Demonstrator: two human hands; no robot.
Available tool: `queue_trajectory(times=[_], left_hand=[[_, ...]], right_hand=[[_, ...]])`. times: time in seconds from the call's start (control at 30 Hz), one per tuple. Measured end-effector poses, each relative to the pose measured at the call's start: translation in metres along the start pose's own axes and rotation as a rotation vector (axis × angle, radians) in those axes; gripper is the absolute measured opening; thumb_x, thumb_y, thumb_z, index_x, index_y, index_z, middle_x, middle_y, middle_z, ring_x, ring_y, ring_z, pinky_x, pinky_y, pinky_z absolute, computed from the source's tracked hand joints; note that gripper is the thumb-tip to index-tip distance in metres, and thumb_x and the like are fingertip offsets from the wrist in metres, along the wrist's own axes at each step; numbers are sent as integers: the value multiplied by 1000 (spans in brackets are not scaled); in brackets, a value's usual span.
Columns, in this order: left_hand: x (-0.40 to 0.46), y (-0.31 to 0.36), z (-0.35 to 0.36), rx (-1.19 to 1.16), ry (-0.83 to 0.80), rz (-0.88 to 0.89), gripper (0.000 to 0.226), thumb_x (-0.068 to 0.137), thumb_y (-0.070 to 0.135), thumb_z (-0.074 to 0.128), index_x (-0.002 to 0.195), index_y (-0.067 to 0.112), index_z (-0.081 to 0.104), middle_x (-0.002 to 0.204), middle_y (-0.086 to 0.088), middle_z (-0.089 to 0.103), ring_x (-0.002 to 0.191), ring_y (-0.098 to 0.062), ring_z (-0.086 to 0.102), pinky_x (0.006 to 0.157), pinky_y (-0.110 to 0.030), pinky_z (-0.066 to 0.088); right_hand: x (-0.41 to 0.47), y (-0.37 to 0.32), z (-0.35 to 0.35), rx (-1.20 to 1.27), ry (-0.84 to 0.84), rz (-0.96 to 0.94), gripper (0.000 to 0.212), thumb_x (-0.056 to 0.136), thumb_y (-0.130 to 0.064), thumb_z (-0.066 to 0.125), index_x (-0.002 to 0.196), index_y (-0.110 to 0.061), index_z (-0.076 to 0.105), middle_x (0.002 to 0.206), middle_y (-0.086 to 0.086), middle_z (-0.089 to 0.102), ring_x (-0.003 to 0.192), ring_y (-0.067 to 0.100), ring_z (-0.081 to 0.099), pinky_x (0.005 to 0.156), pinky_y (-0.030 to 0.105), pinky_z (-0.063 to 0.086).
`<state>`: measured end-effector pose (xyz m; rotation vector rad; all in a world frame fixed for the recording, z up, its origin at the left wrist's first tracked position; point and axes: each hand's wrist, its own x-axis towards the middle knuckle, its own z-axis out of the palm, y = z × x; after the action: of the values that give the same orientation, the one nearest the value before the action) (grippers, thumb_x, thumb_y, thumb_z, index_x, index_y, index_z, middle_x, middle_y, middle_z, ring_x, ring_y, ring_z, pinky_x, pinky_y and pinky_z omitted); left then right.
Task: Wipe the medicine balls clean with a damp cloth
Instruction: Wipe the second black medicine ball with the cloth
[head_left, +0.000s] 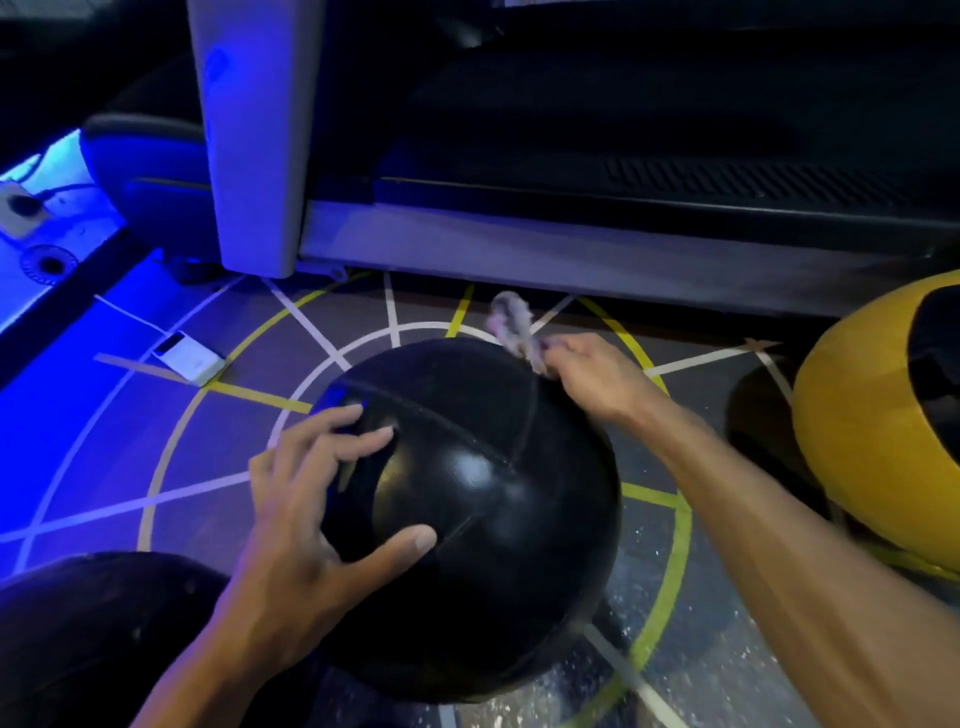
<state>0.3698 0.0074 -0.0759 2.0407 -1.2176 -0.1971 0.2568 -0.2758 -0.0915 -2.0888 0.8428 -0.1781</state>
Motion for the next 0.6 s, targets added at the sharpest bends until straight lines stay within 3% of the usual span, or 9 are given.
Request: queue_trajectory(times=[0.03, 0.1, 0.13, 0.2, 0.27, 0.33, 0.43, 0.53, 0.6], left_hand=[[-1, 5, 3, 3, -5, 12, 70, 63, 67, 77, 127, 44, 59, 148, 24, 40, 136, -9, 34, 106, -3, 22], [1, 10, 6, 13, -3, 48, 70, 64, 68, 77, 127, 45, 58, 148, 24, 40, 135, -9, 34, 108, -6, 24], [1, 10, 8, 26, -1, 50, 69, 65, 70, 77, 127, 46, 57, 146, 24, 40, 134, -9, 34, 109, -10, 26], [0, 11, 8, 35, -24, 55, 69, 65, 74, 75, 127, 48, 56, 143, 24, 41, 134, -8, 35, 110, -17, 29], [1, 12, 6, 22, -20, 67, 71, 66, 73, 75, 129, 45, 57, 147, 24, 40, 136, -7, 33, 109, -10, 26], [3, 12, 6, 30, -23, 48, 72, 66, 72, 76, 130, 44, 58, 150, 23, 39, 139, -11, 34, 109, -7, 22], [4, 13, 3, 4, -38, 35, 70, 67, 70, 77, 129, 42, 61, 150, 18, 44, 139, -14, 37, 112, -11, 24], [12, 2, -8, -95, 48, -24, 52, 75, 64, 72, 122, 43, 65, 138, 14, 55, 132, -13, 50, 110, -20, 35], [25, -7, -17, -142, 135, -230, 55, 71, 73, 66, 118, 46, 63, 131, 15, 57, 125, -6, 55, 103, -29, 44]], right_hand=[[0, -6, 0, 10, -17, -13, 30, 99, -20, 51, 70, -20, 56, 89, -4, 66, 97, 25, 60, 80, 31, 44], [-19, -40, 13, -14, -21, -271, 30, 100, -19, 55, 72, -28, 59, 89, -14, 63, 96, 12, 54, 84, 9, 41], [-37, -56, 23, -23, -46, -418, 24, 101, -17, 54, 86, -29, 68, 99, -13, 67, 104, 8, 54, 90, 3, 37], [-52, -51, 30, 1, -15, -550, 34, 101, -16, 49, 128, -20, 70, 134, -5, 67, 130, 5, 52, 110, 13, 33], [-36, -16, 15, 31, 40, -367, 39, 100, -25, 43, 128, -28, 70, 134, -3, 68, 129, 11, 56, 110, 24, 39], [-23, 29, 2, 28, 88, -67, 36, 91, -37, 38, 91, -40, 74, 98, -1, 75, 102, 25, 65, 88, 37, 49], [-36, 79, 11, 268, 126, 282, 41, 96, -19, 45, 57, -28, 58, 54, -9, 51, 62, 20, 48, 55, 31, 34], [-52, 107, 23, 476, 152, 545, 37, 92, -12, 49, 56, -19, 52, 52, 2, 45, 53, 19, 39, 51, 27, 26], [-60, 115, 30, 604, 142, 663, 38, 91, -10, 49, 54, -17, 51, 52, 5, 47, 50, 21, 42, 47, 25, 30]])
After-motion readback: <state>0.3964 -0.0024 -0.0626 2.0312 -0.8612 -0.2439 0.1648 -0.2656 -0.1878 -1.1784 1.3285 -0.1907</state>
